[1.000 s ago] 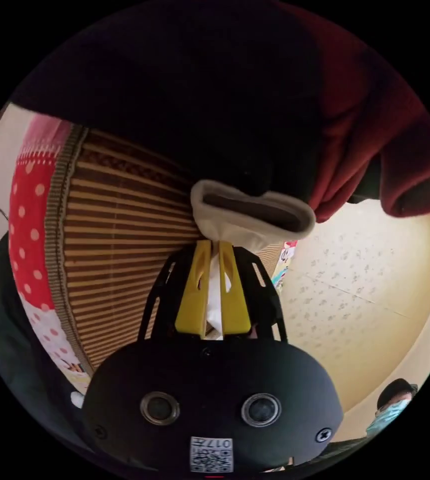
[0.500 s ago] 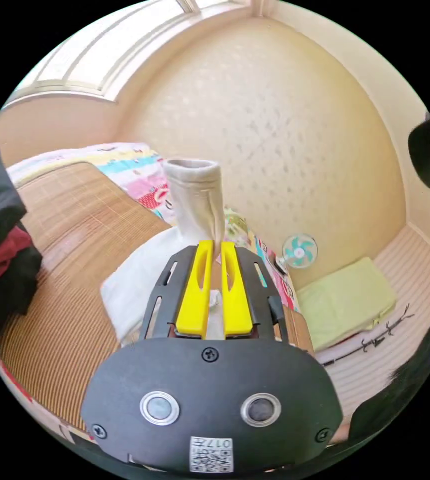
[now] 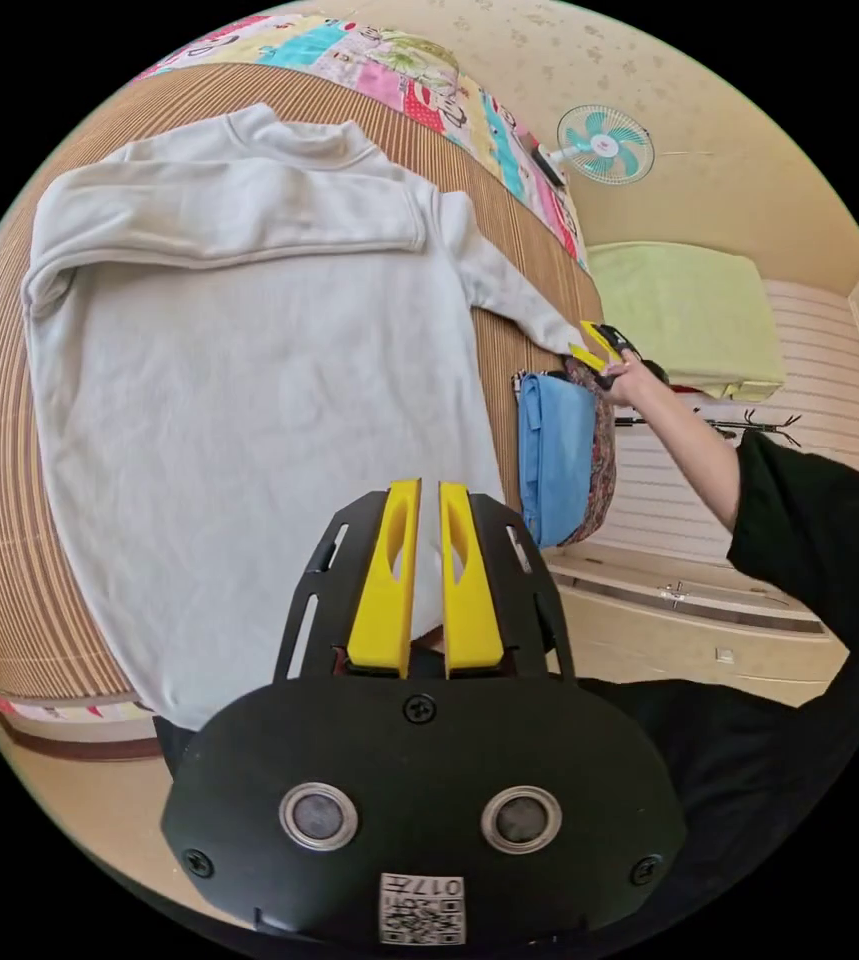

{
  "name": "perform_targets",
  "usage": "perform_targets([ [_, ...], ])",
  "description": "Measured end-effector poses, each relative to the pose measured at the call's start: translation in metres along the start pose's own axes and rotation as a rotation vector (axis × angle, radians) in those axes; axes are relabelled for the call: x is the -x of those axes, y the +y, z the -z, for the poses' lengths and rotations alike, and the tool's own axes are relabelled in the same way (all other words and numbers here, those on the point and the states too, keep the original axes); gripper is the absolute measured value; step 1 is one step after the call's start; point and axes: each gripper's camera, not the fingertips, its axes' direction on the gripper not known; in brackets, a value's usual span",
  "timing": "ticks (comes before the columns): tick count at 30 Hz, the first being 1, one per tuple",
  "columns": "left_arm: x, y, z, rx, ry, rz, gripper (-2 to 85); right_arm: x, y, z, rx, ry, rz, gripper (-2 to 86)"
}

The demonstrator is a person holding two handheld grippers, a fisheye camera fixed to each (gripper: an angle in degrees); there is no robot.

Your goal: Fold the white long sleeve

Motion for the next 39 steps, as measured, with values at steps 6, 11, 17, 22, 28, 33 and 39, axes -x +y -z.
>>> perform_targets([
  [6, 0.033, 0.012, 0.018, 0.024, -0.085, 0.137, 3.4, -0.019, -0.034, -0.033, -0.033, 0.055, -0.029, 5.3],
  [11, 0.047, 0.023, 0.053, -0.053, -0.152, 0.191, 2.2, 0.143, 0.064, -0.015, -0.174, 0.029, 0.525, 4.1],
  [17, 0.063, 0.038, 0.066, -0.144, -0.177, 0.328, 6.5, 0.273, 0.323, -0.090, 0.182, -0.364, 0.987, 5.3],
  [22, 0.066, 0.047, 0.060, -0.190, -0.310, 0.373, 6.3, 0.224, 0.468, -0.193, 0.777, -0.178, 1.156, 8.4],
  [28, 0.097, 0.048, 0.034, -0.229, -0.383, 0.413, 4.5, 0.092, 0.450, -0.105, 0.452, 0.213, 1.146, 8.4],
  [33, 0.112, -0.002, 0.030, -0.317, -0.405, 0.347, 0.4, 0.034, 0.429, -0.117, 0.464, 0.432, 1.118, 7.8],
  [39, 0.145, -0.081, 0.089, -0.446, -0.374, 0.362, 0.2, 0.106, 0.419, -0.155, 0.313, 0.372, 1.037, 7.0],
])
